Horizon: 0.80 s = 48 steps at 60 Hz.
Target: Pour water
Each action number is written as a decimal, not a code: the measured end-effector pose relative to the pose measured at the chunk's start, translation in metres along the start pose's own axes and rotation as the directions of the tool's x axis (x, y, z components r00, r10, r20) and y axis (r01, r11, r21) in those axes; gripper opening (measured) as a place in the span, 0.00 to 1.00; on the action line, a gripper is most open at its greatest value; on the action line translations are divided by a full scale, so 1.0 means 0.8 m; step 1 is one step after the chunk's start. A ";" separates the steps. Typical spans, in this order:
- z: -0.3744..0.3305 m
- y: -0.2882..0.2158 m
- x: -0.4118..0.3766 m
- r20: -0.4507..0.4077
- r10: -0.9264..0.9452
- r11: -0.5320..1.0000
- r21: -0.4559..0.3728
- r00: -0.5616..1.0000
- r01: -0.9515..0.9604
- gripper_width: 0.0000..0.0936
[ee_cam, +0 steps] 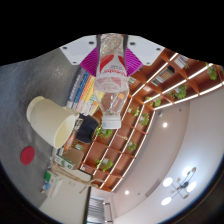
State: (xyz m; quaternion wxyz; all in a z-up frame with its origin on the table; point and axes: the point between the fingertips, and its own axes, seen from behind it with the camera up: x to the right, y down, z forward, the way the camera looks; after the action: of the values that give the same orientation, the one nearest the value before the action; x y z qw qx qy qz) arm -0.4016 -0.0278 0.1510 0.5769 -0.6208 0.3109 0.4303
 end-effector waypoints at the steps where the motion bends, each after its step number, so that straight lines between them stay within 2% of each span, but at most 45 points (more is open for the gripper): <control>1: 0.002 -0.004 0.000 0.006 0.045 0.999 0.008 0.999 -0.045 0.35; 8: 0.021 -0.033 -0.006 0.043 0.301 0.952 0.050 0.953 -0.303 0.36; 15: 0.036 -0.066 -0.015 0.087 0.461 0.880 0.081 0.883 -0.468 0.37; 26: 0.049 -0.114 -0.026 0.182 0.720 0.665 0.095 0.670 -0.741 0.37; 38: 0.047 -0.137 -0.016 0.224 0.868 0.432 0.100 0.443 -0.896 0.36; 48: 0.043 -0.135 -0.009 0.206 0.885 0.404 0.104 0.417 -0.909 0.37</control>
State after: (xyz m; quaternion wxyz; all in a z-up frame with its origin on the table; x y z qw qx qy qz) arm -0.3150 0.0202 0.2070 0.3315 -0.2688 0.6021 0.6748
